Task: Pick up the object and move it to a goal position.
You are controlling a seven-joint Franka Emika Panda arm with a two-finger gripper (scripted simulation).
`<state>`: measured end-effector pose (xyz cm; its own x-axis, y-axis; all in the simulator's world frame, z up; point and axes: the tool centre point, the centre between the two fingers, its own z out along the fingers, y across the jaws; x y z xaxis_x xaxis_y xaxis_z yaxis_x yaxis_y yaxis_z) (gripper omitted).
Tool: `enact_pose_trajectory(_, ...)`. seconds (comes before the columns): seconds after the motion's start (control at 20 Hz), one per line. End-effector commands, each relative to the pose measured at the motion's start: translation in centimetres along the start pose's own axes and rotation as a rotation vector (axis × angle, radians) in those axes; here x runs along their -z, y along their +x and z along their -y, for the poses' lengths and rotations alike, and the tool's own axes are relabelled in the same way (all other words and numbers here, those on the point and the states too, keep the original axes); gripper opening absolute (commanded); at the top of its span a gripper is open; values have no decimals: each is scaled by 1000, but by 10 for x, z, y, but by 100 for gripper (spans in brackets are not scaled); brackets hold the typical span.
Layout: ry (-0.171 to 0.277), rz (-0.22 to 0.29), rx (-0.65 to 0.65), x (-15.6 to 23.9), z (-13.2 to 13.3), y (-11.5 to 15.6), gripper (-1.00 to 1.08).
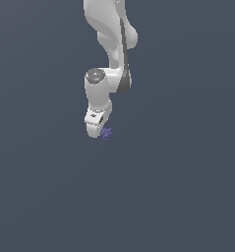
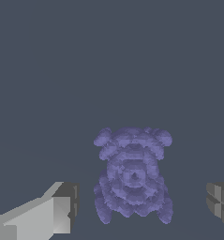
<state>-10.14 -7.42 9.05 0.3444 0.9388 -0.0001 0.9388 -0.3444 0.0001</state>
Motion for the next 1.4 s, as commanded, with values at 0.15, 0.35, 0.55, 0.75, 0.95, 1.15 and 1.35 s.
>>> enact_pose_trajectory(0.15, 0, 0, 1, -10, 0, 0, 100)
enact_pose_trajectory(0.35, 0, 0, 3, -28, 1, 0, 100)
enact_pose_trajectory(0.55, 0, 0, 5, -43, 1, 0, 100)
enact_pose_trajectory(0.75, 0, 0, 5, -50, 1, 0, 100)
enact_pose_trajectory(0.95, 0, 0, 5, -50, 1, 0, -100)
enact_pose_trajectory(1.15, 0, 0, 5, -50, 1, 0, -100)
enact_pose_trajectory(1.35, -2, 0, 4, -49, 0, 0, -100)
